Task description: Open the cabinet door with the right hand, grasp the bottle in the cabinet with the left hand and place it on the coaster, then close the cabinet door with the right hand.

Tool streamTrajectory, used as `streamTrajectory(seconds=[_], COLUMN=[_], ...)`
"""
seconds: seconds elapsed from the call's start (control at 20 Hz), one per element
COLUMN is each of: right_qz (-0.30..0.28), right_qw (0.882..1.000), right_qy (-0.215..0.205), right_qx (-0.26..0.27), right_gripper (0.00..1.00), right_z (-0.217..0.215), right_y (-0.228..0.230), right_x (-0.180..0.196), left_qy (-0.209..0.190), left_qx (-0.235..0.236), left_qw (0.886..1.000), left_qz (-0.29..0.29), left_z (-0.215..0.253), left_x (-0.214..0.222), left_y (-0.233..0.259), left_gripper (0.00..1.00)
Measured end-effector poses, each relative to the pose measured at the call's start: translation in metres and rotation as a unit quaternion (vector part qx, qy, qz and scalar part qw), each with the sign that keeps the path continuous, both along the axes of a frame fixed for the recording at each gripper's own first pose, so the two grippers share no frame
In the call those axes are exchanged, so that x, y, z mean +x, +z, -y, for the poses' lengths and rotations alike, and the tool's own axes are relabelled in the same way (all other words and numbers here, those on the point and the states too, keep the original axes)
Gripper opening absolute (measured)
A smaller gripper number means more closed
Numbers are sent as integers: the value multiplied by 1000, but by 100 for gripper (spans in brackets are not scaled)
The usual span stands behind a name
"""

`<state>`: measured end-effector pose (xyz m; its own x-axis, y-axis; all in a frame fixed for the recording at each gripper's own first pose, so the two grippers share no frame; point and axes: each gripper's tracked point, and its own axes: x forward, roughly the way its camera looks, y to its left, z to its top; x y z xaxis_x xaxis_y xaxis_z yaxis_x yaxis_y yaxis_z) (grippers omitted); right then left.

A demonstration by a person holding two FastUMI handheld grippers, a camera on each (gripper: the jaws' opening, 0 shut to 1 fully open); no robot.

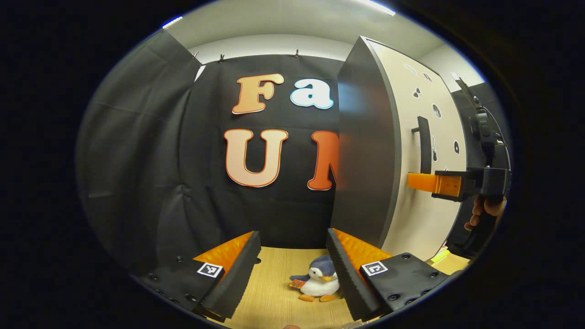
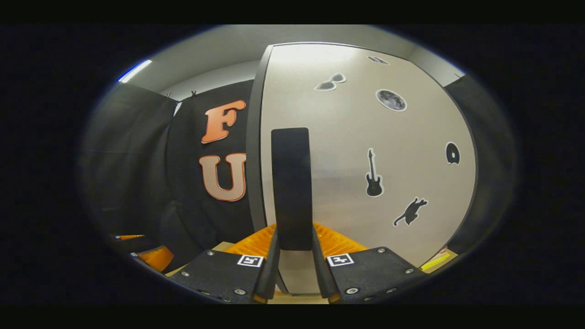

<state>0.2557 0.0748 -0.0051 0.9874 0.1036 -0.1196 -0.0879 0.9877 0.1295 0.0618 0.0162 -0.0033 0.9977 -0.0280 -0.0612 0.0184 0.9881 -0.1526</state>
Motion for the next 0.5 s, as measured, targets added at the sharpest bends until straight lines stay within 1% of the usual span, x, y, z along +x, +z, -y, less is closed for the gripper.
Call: streamTrajectory(seconds=[0.1, 0.15, 0.2, 0.25, 0.3, 0.35, 0.4, 0.5], right_qz=[5, 11, 16, 22, 28, 31, 31, 33], right_qw=[1000, 1000, 999, 999, 999, 999, 999, 999], right_qy=[14, 15, 14, 15, 19, 22, 23, 25], right_qx=[-15, -23, -28, -28, -26, -26, -26, -25], right_gripper=[39, 42, 50, 62, 70, 74, 81, 87], right_z=[1, 5, 9, 12, 12, 13, 15, 19], right_y=[1, 2, 3, 5, 7, 8, 9, 10], right_x=[-5, -8, -9, -13, -17, -20, -21, -29], left_qy=[7, 9, 11, 15, 18, 22, 24, 31], left_qx=[3, 1, -2, -3, -3, -3, -3, 2], left_qw=[1000, 1000, 1000, 1000, 1000, 1000, 1000, 999], left_qz=[-6, -8, -9, -12, -12, -12, -12, -10], left_z=[4, 7, 10, 12, 15, 17, 20, 26], left_x=[-3, -5, -7, -11, -15, -18, -22, -28], left_y=[-1, 0, 0, 1, 2, 3, 4, 9], left_gripper=[94, 96, 95, 96, 96, 95, 94, 95])
